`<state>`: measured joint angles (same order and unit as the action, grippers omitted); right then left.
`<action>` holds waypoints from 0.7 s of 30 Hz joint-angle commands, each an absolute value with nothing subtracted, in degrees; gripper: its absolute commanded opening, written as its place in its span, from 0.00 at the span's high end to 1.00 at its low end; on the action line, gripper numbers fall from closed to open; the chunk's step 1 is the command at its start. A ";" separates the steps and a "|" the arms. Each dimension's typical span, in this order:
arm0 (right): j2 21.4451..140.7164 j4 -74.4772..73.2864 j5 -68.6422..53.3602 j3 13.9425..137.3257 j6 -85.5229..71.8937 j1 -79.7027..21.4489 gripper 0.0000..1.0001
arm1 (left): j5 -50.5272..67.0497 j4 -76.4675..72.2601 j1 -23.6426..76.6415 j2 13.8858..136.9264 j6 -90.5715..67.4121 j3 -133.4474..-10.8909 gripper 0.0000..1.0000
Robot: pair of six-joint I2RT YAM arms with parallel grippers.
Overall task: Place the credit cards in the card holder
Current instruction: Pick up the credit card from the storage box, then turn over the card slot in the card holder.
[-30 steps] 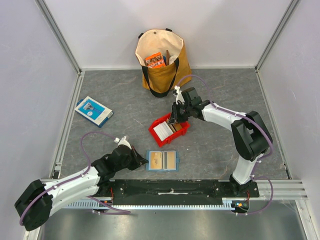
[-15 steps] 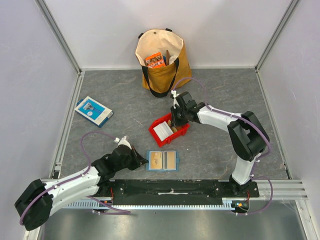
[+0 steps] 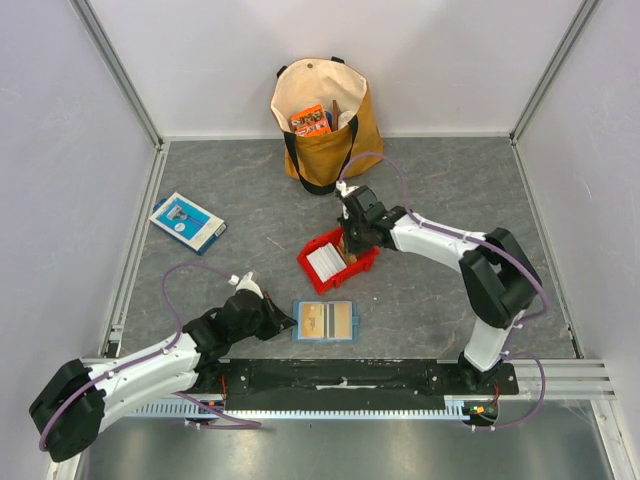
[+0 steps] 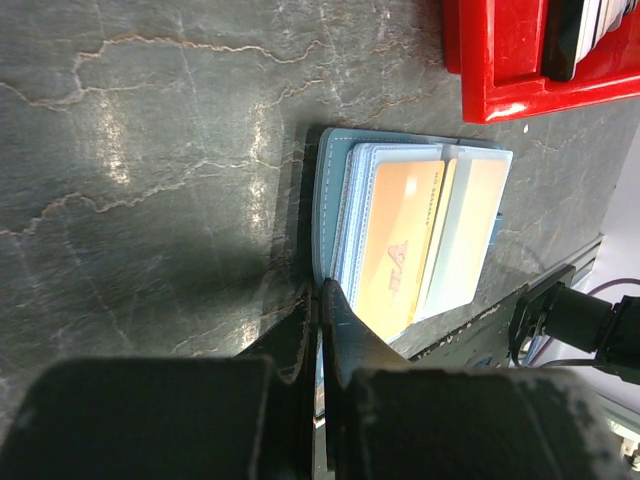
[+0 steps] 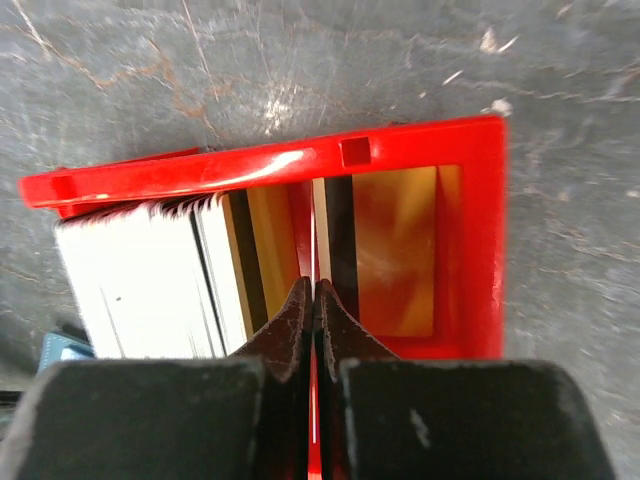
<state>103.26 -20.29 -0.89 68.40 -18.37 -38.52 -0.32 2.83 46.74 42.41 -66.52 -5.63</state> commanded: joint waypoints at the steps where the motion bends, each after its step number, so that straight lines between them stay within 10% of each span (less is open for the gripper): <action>1: 93.27 -19.78 4.65 71.02 -17.84 -38.67 1.00 | -0.44 1.14 46.76 41.57 -65.21 -7.21 0.98; 9: 79.73 -13.89 6.40 60.93 -28.90 -42.26 1.00 | -0.26 0.97 46.85 39.64 -65.39 -7.03 0.98; 21: 78.38 -4.66 42.69 46.75 -64.76 -78.82 1.00 | 2.20 1.49 46.85 37.80 -65.92 -7.03 0.98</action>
<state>75.29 -9.28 25.93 46.17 -51.77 -72.36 0.75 2.85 46.74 38.81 -66.52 -5.63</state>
